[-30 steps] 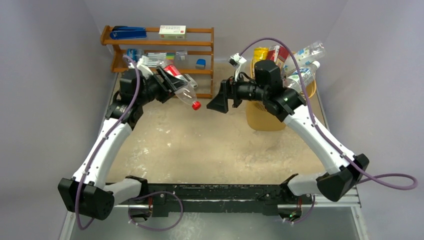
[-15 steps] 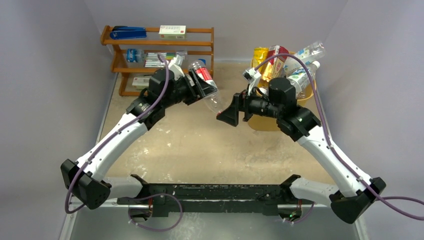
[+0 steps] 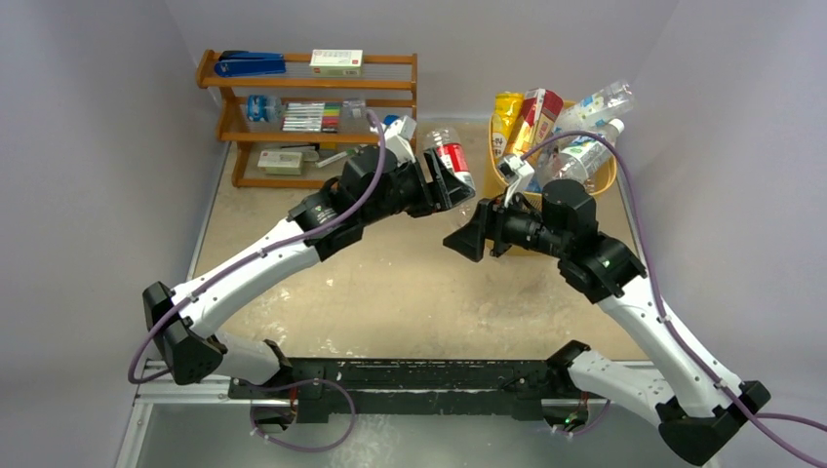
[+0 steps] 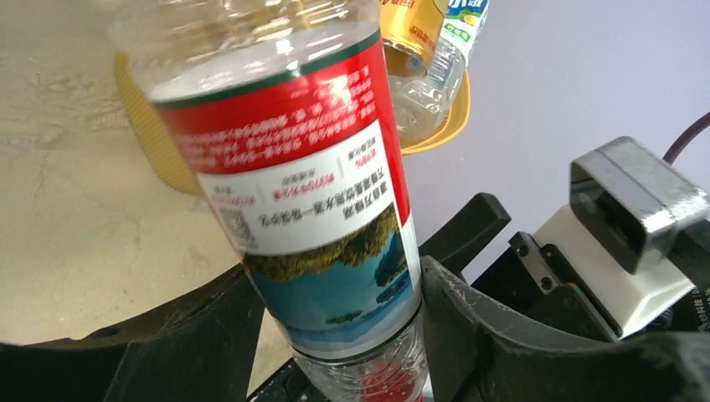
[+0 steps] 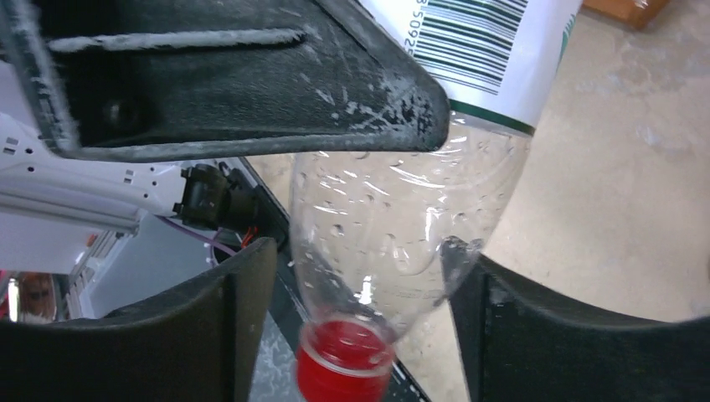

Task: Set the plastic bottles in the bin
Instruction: Pick up the plastic bottle at the center of the board, then place the plastic bottle in the trash bin.

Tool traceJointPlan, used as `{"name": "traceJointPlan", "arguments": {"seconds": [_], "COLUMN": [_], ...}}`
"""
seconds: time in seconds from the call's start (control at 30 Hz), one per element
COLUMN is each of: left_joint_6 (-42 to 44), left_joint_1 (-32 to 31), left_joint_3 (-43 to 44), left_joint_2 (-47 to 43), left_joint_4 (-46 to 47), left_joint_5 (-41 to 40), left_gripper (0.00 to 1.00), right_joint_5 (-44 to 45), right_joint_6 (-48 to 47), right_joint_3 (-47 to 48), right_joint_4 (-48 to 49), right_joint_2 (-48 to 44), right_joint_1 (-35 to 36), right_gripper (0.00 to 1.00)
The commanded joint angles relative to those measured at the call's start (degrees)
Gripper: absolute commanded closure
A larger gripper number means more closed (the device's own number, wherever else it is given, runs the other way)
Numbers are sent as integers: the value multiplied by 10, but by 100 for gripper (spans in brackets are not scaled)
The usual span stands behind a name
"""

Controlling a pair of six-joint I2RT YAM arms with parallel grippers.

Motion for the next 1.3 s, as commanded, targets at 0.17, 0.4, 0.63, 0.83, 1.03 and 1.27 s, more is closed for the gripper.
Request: {"name": "traceJointPlan", "arguments": {"seconds": [0.17, 0.4, 0.63, 0.83, 1.03, 1.27], "left_joint_6": [17, 37, 107, 107, 104, 91], "left_joint_1": [-48, -56, -32, 60, 62, 62], "left_joint_3": [56, 88, 217, 249, 192, 133], "left_joint_2": [32, 30, 37, 11, -27, -55], "left_joint_4": [39, 13, -119, -149, -133, -103], "left_joint_5": [-48, -82, -170, -132, -126, -104], "left_gripper": [38, 28, 20, 18, 17, 15], "right_joint_5": [23, 44, 53, 115, 251, 361], "right_joint_6": [40, 49, 57, 64, 58, 47], "right_joint_3": [-22, -12, 34, 76, 173, 272], "right_joint_4": [-25, -38, -60, -94, -151, -174], "right_joint_2": [-51, -74, -80, -81, -49, -1], "right_joint_1": [1, 2, 2, 2, 2, 0], "right_gripper": [50, 70, 80, 81, 82, 90]}}
